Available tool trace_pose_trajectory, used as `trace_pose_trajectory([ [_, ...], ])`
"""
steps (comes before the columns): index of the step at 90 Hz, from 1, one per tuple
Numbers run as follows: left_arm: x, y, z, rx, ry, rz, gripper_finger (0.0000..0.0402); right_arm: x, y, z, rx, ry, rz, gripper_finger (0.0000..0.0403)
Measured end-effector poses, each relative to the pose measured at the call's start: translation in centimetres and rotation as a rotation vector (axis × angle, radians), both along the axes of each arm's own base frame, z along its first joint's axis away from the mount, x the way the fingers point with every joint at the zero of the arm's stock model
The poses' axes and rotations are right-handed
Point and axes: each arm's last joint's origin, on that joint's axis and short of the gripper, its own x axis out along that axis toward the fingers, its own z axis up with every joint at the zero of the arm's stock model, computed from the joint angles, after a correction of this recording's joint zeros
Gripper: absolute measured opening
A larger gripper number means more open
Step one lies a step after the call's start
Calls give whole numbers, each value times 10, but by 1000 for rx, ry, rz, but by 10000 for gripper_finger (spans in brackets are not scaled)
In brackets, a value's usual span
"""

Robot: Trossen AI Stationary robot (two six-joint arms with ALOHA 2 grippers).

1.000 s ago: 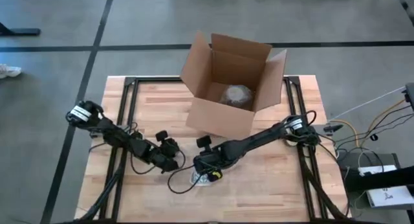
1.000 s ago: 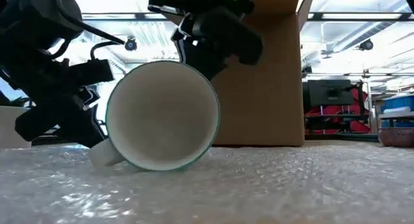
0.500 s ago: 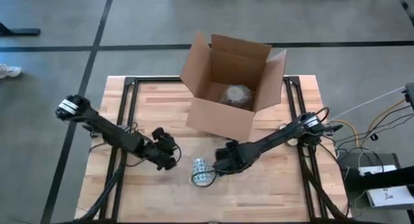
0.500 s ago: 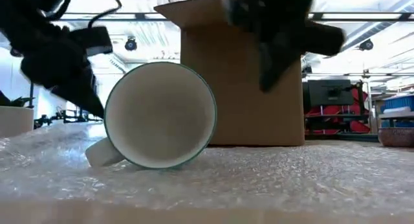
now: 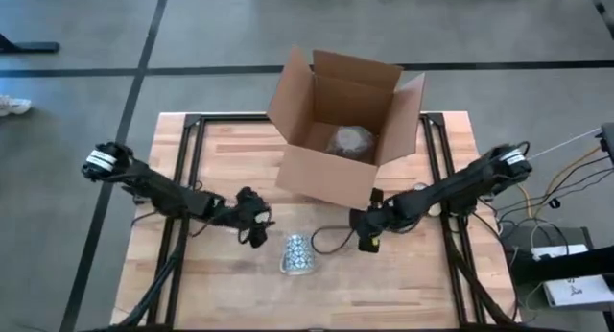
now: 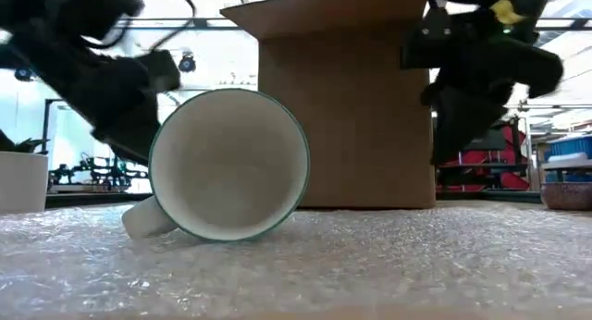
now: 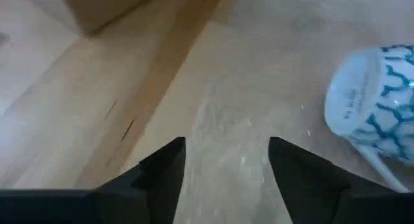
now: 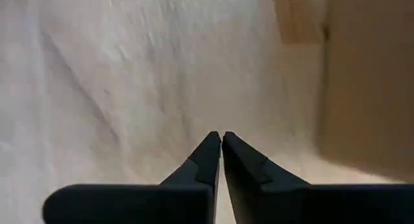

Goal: Wrap mug
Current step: Wrap the blue patterned mug with the bubble wrap

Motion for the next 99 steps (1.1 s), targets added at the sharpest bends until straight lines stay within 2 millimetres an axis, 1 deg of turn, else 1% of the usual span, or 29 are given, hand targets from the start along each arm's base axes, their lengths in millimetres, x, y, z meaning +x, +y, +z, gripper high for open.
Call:
trace_pose_trajectory([
  [9,6,15,-10,5,66,10,221,0,-9,-14,3,-21,5,52],
  [17,9,24,-18,-34,111,-12,221,5,-18,-20,-1,-55,-11,93],
  [32,13,27,-31,-44,159,-16,209,15,-28,-31,-6,-98,-28,161],
  [42,13,25,-37,-39,180,-20,195,20,-28,-39,-18,-107,-28,187],
  [51,14,22,-40,-33,183,-27,168,21,-24,-44,-19,-101,-21,196],
  [56,14,20,-41,-29,180,-32,144,20,-20,-45,-15,-100,-12,198],
  [64,14,17,-41,-28,178,-49,95,19,-14,-45,-16,-100,7,199],
  [73,14,11,-41,-28,178,-106,32,18,-9,-42,-16,-107,29,195],
  [76,14,10,-41,-27,181,-126,17,18,-7,-40,-17,-112,37,193],
  [79,14,8,-40,-22,177,-143,9,18,-5,-38,-17,-119,46,190],
  [85,14,7,-37,-8,171,-170,8,18,-3,-35,-21,-131,68,186],
  [99,15,5,-21,66,148,-192,2,18,1,-27,-10,-156,84,175],
])
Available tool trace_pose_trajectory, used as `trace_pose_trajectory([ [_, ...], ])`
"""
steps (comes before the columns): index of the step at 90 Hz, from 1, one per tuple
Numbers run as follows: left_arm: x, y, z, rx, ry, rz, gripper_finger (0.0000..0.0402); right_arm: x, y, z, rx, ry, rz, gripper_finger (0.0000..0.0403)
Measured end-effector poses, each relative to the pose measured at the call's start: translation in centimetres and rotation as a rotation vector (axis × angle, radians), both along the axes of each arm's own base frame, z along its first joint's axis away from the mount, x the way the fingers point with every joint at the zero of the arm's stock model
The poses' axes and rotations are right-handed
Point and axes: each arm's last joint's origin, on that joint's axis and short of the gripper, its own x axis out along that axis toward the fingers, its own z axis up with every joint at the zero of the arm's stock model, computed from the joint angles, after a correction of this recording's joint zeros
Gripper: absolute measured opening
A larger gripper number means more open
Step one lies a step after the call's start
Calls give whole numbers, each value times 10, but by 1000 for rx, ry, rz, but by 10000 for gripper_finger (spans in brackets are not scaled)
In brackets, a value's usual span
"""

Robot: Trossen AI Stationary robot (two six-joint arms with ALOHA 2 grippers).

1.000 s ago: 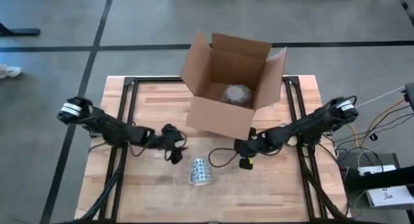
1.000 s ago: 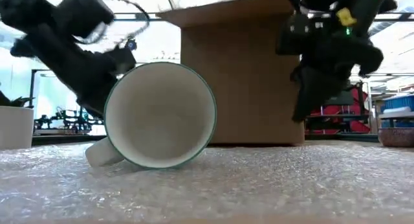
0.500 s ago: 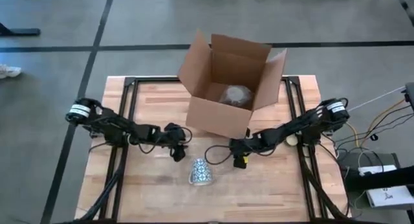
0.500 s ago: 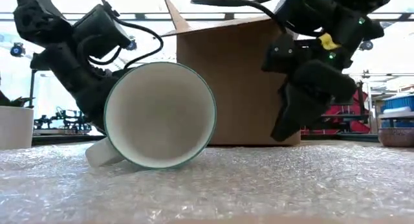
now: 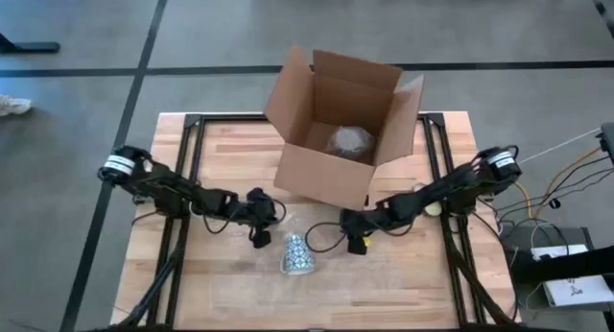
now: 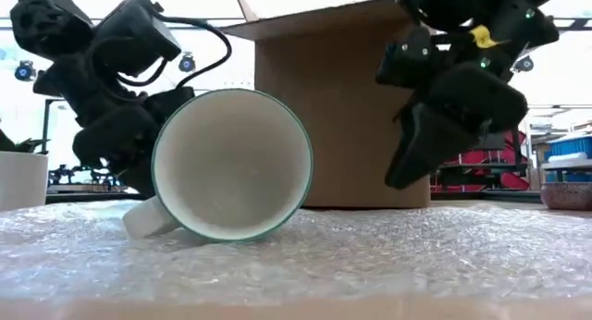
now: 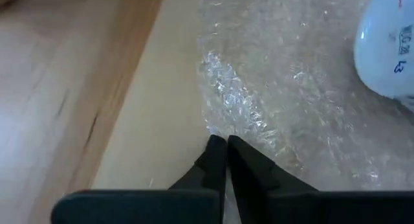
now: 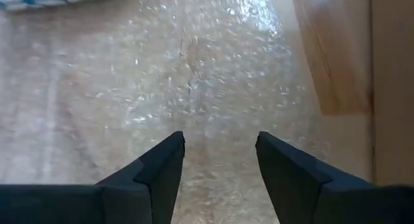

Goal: Wrap mug
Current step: Wrap the blue patterned mug with the bubble wrap

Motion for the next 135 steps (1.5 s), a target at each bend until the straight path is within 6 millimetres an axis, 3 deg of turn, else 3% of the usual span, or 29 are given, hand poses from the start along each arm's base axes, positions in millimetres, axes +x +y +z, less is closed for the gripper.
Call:
trace_pose_trajectory([
  [19,11,-10,31,47,-86,-53,1,-1,12,4,66,-31,18,157],
  [51,16,-71,70,67,-142,-273,0,0,33,7,140,-103,46,144],
  [75,5,-94,73,51,-156,-308,0,11,55,29,164,-178,104,156],
  [89,3,-96,66,48,-136,-303,0,28,71,46,146,-242,168,162],
  [117,5,-112,60,17,-130,-401,0,79,102,59,-24,-277,371,178],
  [135,7,-119,59,12,-148,-413,0,112,92,80,-115,-254,440,173],
])
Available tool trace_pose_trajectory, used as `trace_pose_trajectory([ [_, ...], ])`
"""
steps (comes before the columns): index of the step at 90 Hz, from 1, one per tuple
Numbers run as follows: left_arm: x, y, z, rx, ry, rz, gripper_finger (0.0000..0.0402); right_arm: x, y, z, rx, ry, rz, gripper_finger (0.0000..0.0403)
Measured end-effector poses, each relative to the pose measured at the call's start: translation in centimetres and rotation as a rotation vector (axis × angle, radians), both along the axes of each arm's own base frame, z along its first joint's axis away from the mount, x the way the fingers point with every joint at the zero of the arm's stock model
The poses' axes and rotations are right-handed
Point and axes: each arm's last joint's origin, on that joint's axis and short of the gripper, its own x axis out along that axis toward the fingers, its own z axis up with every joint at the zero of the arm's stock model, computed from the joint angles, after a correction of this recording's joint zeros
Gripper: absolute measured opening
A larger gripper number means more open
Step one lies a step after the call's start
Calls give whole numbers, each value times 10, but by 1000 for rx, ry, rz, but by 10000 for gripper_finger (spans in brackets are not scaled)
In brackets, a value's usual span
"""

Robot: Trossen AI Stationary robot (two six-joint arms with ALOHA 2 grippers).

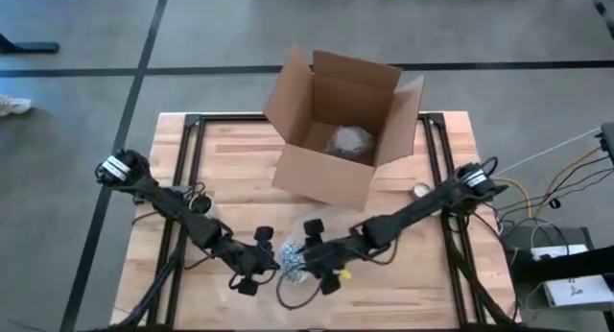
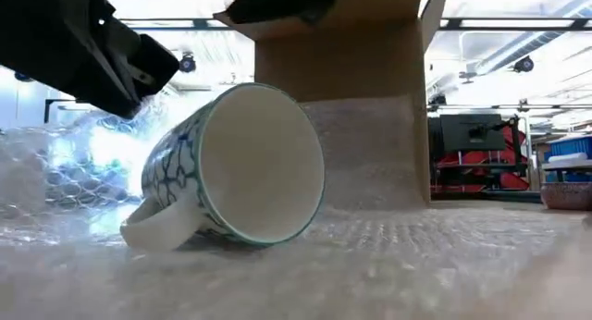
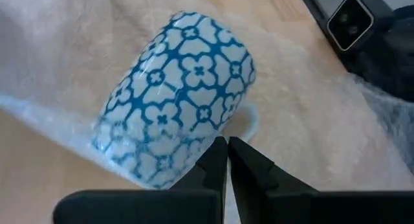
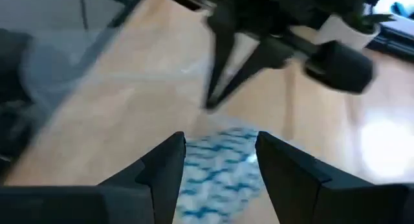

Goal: Wrap mug
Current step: Wrap the blue patterned mug with the bubble wrap

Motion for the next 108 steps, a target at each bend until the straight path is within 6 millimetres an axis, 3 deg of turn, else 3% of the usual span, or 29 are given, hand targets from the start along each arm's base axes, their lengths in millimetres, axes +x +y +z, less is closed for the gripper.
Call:
trace_pose_trajectory([
  [18,6,-4,-11,-2,-7,3,0,9,-6,3,5,127,80,168],
  [60,9,-10,-20,-34,12,-29,0,-19,36,-24,-126,245,42,163],
  [73,9,-11,-18,-45,6,-36,0,-22,42,-30,-88,236,-120,150],
  [85,8,-11,-17,-57,4,-46,0,-24,46,-34,67,250,-298,132],
  [108,8,-13,-17,-69,6,-62,0,-26,58,-54,213,286,-476,88],
])
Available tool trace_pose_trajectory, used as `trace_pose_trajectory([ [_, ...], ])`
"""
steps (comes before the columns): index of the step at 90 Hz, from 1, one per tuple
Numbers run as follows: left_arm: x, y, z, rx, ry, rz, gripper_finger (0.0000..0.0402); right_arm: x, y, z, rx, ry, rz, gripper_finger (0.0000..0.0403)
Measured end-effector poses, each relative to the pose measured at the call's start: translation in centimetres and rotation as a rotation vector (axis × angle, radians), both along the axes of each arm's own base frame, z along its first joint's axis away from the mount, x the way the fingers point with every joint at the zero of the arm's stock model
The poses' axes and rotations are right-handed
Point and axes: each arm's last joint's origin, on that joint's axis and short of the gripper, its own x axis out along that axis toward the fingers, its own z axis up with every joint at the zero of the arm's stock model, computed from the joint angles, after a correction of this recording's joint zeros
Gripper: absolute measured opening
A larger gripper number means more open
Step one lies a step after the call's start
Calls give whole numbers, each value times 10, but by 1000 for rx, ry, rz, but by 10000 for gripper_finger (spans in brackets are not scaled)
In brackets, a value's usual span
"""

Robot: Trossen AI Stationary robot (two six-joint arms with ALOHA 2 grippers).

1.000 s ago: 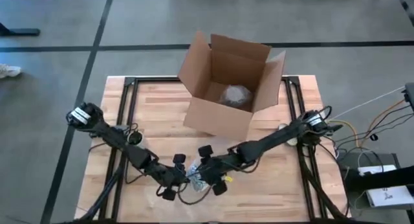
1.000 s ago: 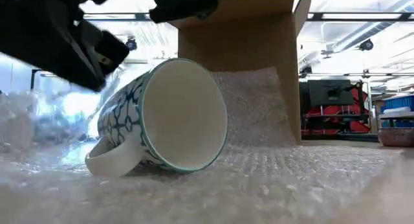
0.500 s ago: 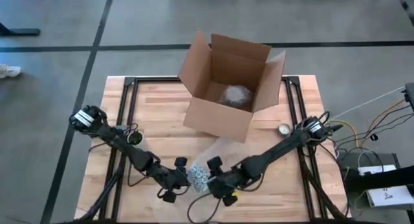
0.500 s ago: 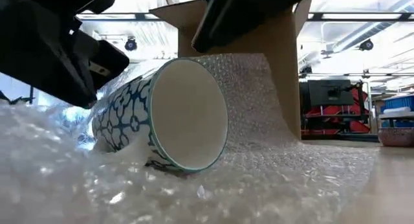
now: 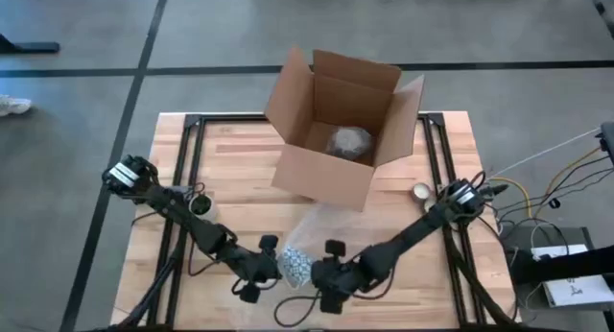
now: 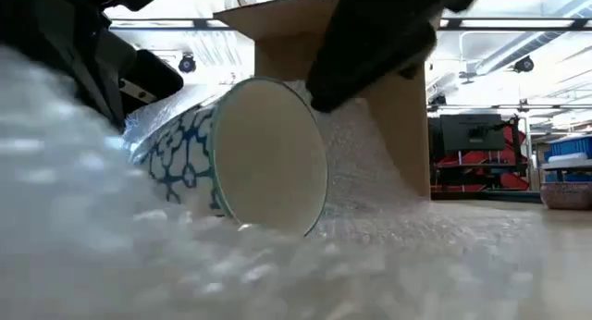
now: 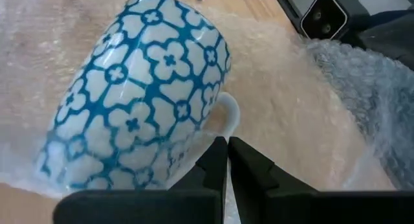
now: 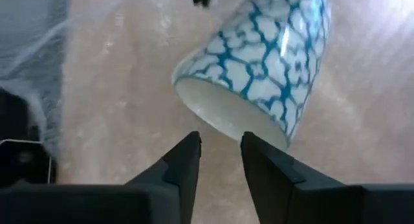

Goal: Wrap mug
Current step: Wrap the blue patterned mug with the bubble wrap

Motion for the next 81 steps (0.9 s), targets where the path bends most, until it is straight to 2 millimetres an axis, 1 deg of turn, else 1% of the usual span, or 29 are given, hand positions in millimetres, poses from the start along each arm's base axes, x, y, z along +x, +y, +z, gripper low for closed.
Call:
trace_pose_trajectory([
  [8,0,0,0,-9,-2,-1,0,1,0,-10,-13,9,-31,70],
  [18,1,-1,2,-22,-14,1,0,4,2,-15,-11,-9,-37,47],
  [27,2,-1,3,-28,-23,0,0,7,3,-14,-35,-47,-8,27],
  [39,2,-2,3,-31,-28,0,0,13,2,-4,-75,-135,4,4],
  [64,1,-1,4,-49,-12,20,0,24,-14,-2,-91,-153,5,1],
  [81,-6,4,9,-84,59,81,1,25,-15,-1,-91,-158,9,2],
])
